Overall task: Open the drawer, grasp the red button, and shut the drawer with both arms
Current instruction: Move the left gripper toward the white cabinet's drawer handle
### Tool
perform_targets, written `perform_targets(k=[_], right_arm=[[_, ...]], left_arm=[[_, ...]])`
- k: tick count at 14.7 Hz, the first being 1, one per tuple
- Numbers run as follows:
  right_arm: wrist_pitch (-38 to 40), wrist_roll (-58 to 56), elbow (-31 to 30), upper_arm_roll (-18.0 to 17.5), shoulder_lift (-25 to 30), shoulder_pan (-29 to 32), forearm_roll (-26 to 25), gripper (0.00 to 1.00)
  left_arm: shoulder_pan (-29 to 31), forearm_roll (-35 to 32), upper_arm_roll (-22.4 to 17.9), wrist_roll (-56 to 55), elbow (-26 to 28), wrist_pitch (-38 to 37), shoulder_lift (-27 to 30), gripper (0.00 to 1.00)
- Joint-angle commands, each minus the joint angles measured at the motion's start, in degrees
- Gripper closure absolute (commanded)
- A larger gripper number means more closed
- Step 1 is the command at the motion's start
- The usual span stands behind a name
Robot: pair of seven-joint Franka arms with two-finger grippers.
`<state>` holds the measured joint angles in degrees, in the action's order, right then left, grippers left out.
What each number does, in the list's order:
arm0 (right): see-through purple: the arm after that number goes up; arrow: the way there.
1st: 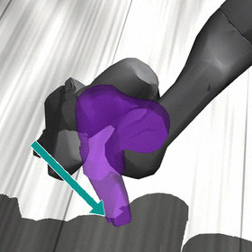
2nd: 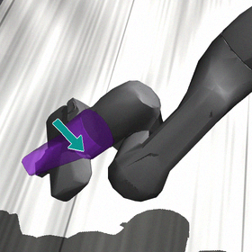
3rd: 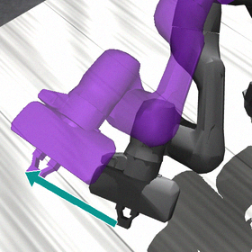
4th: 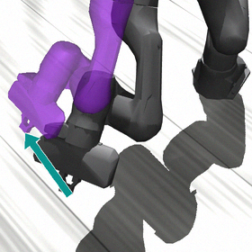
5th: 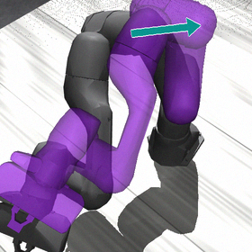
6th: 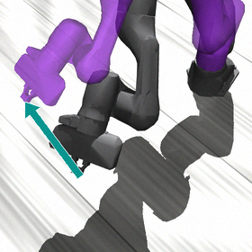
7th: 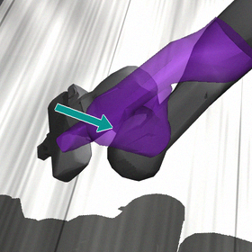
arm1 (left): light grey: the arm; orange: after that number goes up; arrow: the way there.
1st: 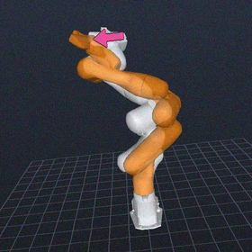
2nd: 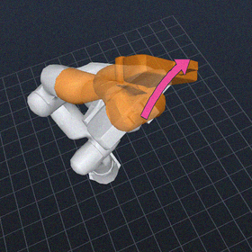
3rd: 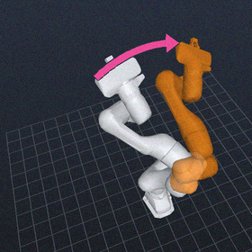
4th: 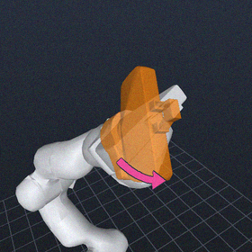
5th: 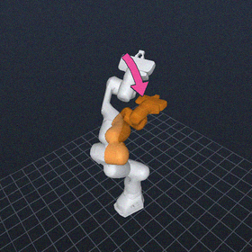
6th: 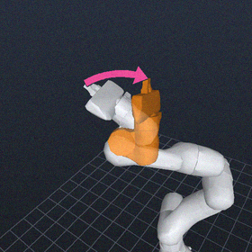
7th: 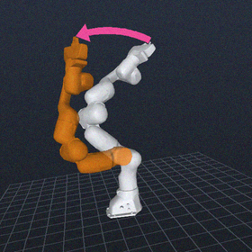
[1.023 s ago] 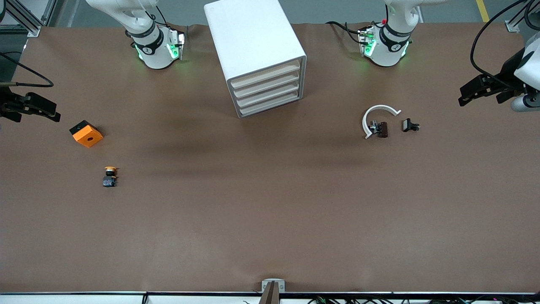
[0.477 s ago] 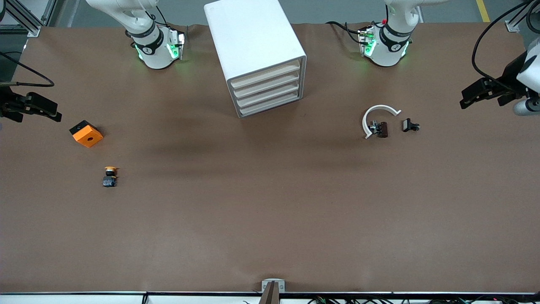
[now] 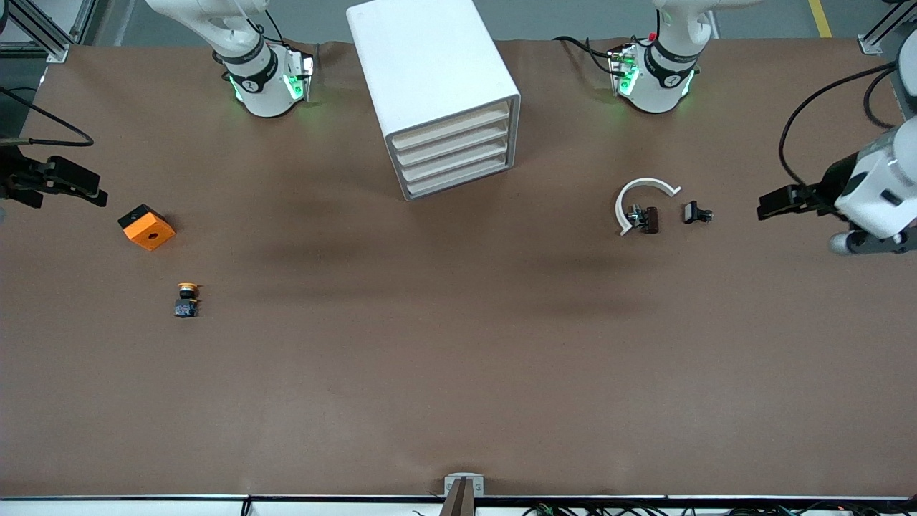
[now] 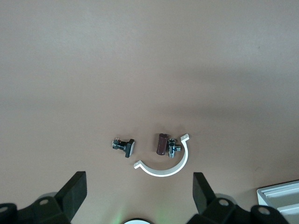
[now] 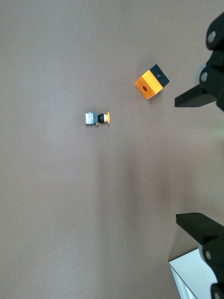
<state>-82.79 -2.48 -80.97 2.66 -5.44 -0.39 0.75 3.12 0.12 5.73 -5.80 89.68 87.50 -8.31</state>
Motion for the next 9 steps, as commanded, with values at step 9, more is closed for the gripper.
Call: perform_targets(k=[9], right_arm=[[0.5,-0.5,0.8,-0.3,-0.1,0.5,0.7,0.00]], left_arm=[[-2.8,9.3,0.8,-9.2,-2.3,0.2,-13.7,0.00]])
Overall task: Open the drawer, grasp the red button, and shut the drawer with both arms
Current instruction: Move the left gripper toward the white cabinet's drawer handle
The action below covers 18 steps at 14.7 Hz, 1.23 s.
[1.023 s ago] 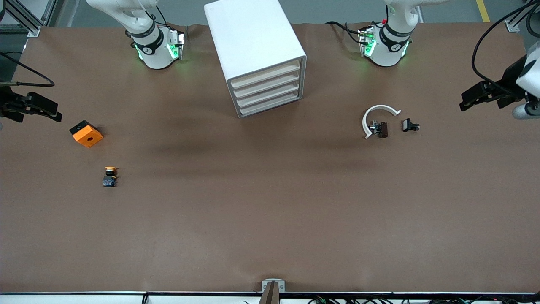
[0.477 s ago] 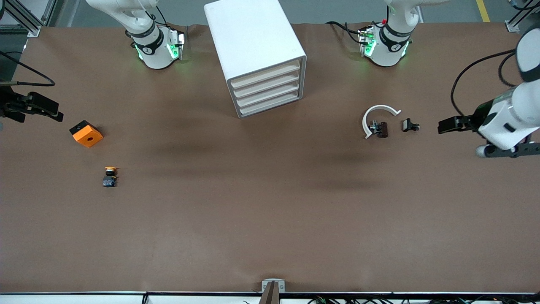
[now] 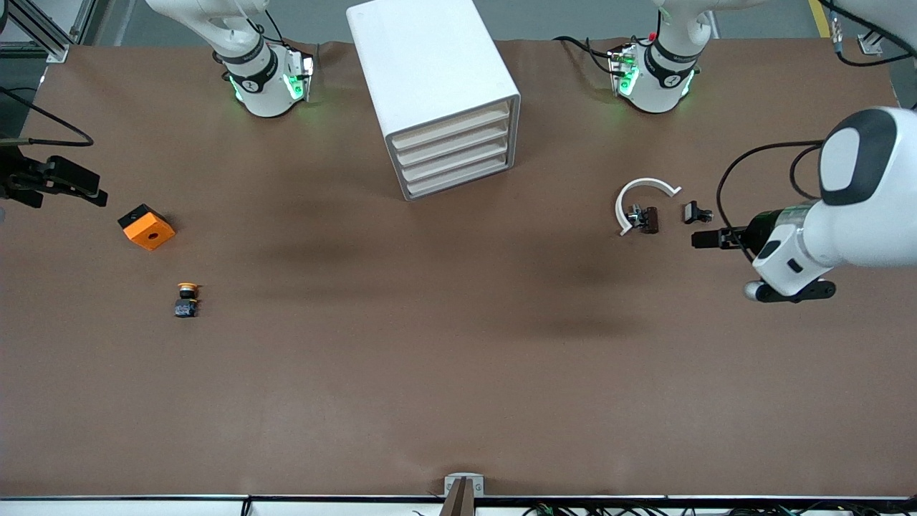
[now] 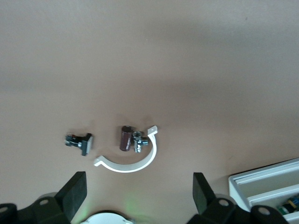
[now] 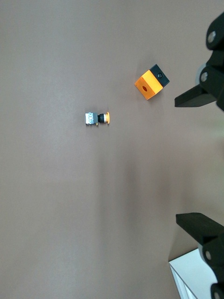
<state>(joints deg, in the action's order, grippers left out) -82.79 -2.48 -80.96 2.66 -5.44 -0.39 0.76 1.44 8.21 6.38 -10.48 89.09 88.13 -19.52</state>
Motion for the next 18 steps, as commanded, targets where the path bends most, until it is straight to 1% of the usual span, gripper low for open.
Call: perform_targets(k=[1,3,5,7,9,12,14,16,18], right_arm=[[0.5,-0.6,0.8,-0.3,-0.1,0.6,0.6,0.00],[0.5,-0.6,0.8,-0.3,-0.1,0.5,0.6,0.00],[0.4,-0.7,0.8,-0.3,-0.1,0.6,0.6,0.00],[0.4,-0.7,0.8,-0.3,-0.1,0.6,0.6,0.00],[0.4,-0.7,0.8,-0.3,-0.1,0.5,0.6,0.00],[0.4,-0.8,0.7,-0.3,-0.1,0.5,0.6,0.00],[0.3,-0.8,0.7,-0.3,-0.1,0.5,0.6,0.00],[0.3,-0.8,0.8,-0.3,-0.1,0.4,0.5,0.00],[0.3,-0.8,0.8,-0.3,-0.1,0.4,0.5,0.00]], left_arm=[[-2.6,1.3,0.1,-7.3,-1.7,-0.4,-3.6,0.00],[-5.4,1.5,0.2,-15.2,-1.9,-0.3,-5.8,0.00],[-7.6,3.2,0.1,-22.5,-3.5,-0.2,-8.2,0.00],[-8.7,3.3,0.1,-25.4,-4.6,-0.2,-10.0,0.00],[-10.8,3.4,0.1,-31.0,-4.7,0.0,-11.2,0.00],[-14.5,3.7,0.1,-40.6,-5.1,1.5,-13.3,0.00],[-17.0,5.6,0.1,-48.4,-5.1,3.8,-14.9,0.00],[-20.4,5.6,0.0,-55.9,-5.2,5.9,-16.5,0.00],[-22.4,5.8,-0.1,-64.4,-6.6,7.3,-18.5,0.00]])
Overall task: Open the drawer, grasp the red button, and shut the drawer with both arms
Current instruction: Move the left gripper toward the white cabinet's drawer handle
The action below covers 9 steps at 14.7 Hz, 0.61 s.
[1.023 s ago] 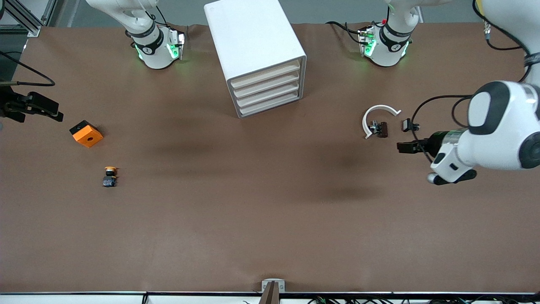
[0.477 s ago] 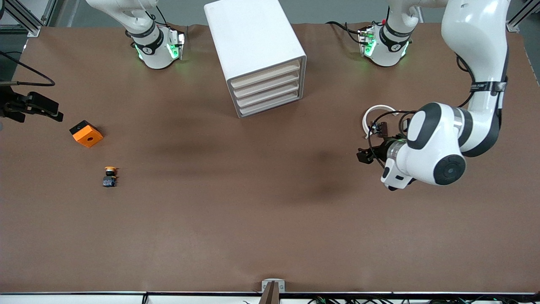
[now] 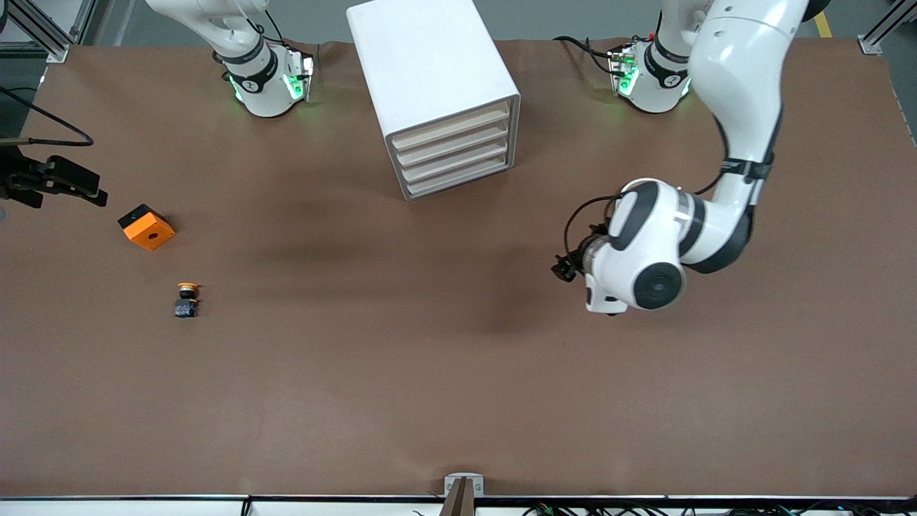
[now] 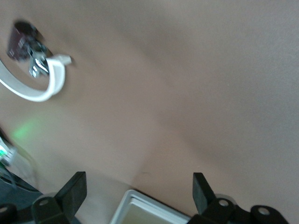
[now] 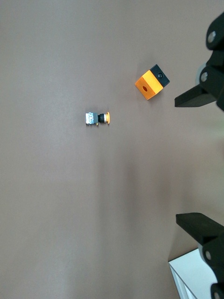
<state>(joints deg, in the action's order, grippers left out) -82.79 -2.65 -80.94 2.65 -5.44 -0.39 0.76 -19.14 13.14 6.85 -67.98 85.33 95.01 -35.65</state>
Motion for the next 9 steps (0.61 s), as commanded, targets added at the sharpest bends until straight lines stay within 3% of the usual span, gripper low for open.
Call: perform_targets(k=[1,3,6,9], right_arm=[[0.3,-0.7,0.8,-0.3,-0.1,0.4,0.5,0.00],[0.3,-0.6,0.7,-0.3,-0.1,0.4,0.4,0.00],[0.3,-0.7,0.8,-0.3,-0.1,0.4,0.4,0.00],[0.3,-0.7,0.8,-0.3,-0.1,0.4,0.3,0.00]], left_arm=[[-2.7,0.9,-0.3,-10.9,-3.8,0.9,-3.5,0.00],[-4.8,1.5,-0.4,-18.8,-4.3,1.3,-4.9,0.00],[-4.8,11.5,-0.5,-34.9,-4.1,1.5,-5.1,0.00],[-5.7,12.3,-0.3,-43.2,-3.6,-0.2,-5.8,0.00]])
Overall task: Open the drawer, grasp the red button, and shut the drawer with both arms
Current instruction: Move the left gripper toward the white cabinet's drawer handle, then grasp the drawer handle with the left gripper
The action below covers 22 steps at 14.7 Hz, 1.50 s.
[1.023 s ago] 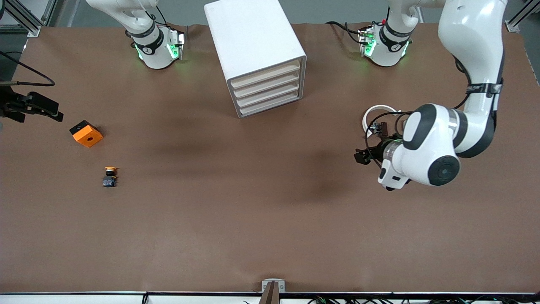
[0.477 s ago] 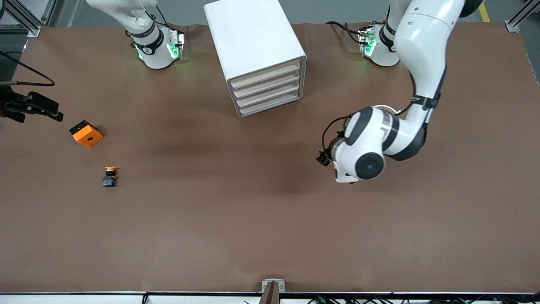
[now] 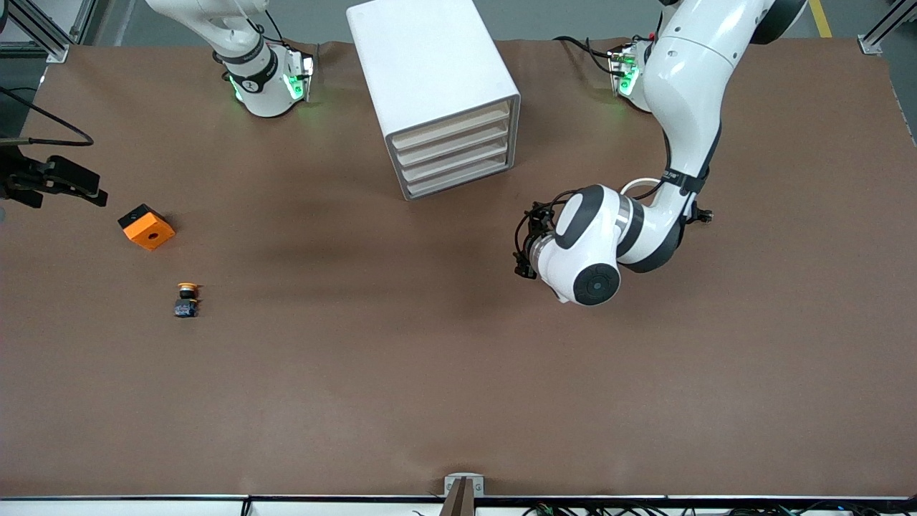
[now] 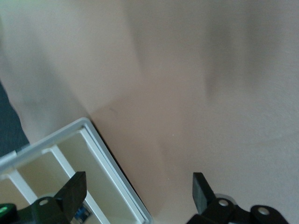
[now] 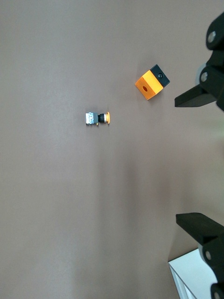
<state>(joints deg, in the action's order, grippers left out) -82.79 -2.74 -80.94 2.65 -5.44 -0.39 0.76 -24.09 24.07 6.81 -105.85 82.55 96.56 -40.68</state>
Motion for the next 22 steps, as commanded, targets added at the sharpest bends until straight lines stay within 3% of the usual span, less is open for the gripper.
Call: perform_targets(k=[1,8,12,16,19,22], right_arm=[[0.3,-0.7,0.8,-0.3,-0.1,0.4,0.3,0.00],[0.3,-0.7,0.8,-0.4,-0.1,0.4,0.3,0.00],[0.3,-0.7,0.8,-0.4,-0.1,0.3,0.3,0.00],[0.3,-0.7,0.7,-0.4,-0.1,0.3,0.3,0.00],[0.3,-0.7,0.7,-0.4,-0.1,0.3,0.3,0.00],[0.3,-0.7,0.8,-0.4,-0.1,0.3,0.3,0.00]], left_arm=[[-1.5,1.5,-0.3,-7.3,-0.7,-3.8,-0.9,0.00],[-4.6,15.8,-0.3,-16.6,-0.6,-7.6,-5.1,0.00],[-8.7,16.9,-0.3,-22.6,-0.5,-8.3,-7.1,0.00],[-9.8,17.3,-0.3,-23.6,-0.3,-10.3,-7.3,0.13],[-9.6,17.8,-0.3,-24.1,-0.3,-13.2,-7.4,0.14],[-9.5,19.8,-0.3,-24.1,-0.4,-15.4,-7.3,0.21]])
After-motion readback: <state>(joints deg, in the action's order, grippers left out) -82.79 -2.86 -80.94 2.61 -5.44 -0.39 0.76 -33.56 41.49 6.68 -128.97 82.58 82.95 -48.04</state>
